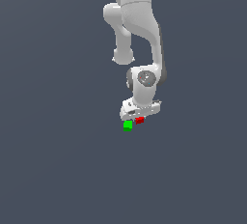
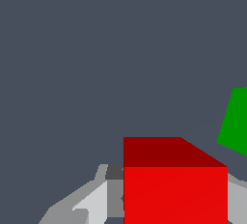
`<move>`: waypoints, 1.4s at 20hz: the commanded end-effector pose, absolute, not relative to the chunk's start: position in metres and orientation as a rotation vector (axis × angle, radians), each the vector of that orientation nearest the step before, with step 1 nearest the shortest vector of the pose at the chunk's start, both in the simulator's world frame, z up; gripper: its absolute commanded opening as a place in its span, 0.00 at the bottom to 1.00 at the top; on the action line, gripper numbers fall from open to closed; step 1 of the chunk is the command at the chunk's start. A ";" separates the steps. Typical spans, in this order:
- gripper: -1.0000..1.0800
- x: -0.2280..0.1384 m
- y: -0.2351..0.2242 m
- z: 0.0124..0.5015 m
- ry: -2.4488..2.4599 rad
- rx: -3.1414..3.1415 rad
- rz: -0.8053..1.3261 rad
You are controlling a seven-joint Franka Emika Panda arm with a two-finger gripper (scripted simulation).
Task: Stack the red cube on top of the green cube.
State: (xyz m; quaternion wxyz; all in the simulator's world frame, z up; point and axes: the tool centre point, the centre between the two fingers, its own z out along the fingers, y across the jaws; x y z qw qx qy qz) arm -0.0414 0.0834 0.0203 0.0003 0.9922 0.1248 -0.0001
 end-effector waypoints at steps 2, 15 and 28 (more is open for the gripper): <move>0.00 -0.041 0.083 0.020 0.392 3.117 0.000; 0.00 -0.043 0.083 0.068 0.393 3.116 0.000; 0.00 -0.042 0.084 0.120 0.394 3.117 0.000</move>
